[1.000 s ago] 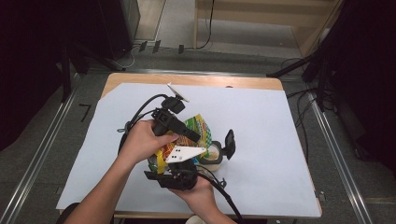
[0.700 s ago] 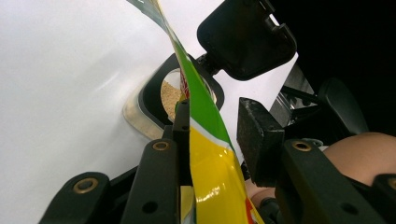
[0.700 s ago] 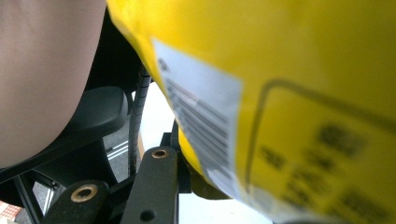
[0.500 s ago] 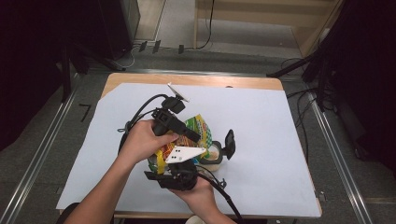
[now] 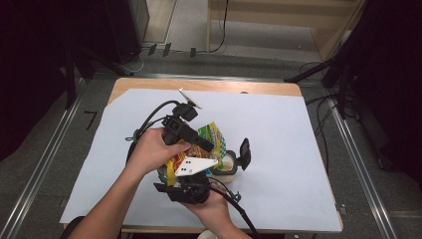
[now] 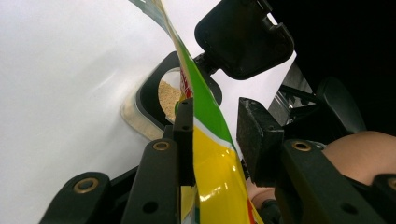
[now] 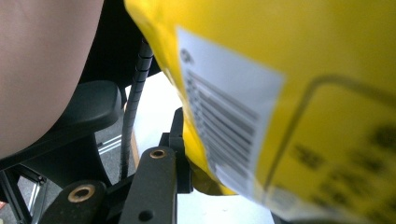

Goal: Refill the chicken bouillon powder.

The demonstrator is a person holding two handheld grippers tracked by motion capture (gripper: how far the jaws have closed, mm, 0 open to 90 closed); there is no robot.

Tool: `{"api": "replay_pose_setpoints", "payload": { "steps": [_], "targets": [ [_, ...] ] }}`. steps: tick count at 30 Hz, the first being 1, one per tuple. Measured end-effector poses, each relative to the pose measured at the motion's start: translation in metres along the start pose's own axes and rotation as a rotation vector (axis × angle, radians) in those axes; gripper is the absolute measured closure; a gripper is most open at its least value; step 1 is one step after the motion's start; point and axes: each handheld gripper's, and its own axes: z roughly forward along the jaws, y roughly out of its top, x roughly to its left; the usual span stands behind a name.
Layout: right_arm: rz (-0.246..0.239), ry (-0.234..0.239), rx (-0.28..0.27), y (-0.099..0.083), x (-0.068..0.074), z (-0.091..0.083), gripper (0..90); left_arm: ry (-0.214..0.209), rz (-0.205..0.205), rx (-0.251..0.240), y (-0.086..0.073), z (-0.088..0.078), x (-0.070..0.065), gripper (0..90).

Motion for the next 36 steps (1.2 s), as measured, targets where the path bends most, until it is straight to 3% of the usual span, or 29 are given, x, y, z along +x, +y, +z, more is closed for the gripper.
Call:
{"api": "replay_pose_setpoints", "payload": {
  "steps": [36],
  "targets": [
    [-0.016,0.0,0.001,0.0016,0.0013,0.0012,72.5,0.009,0.006,-0.014,-0.0027,-0.0039,-0.0012,69.7]
  ]
}}
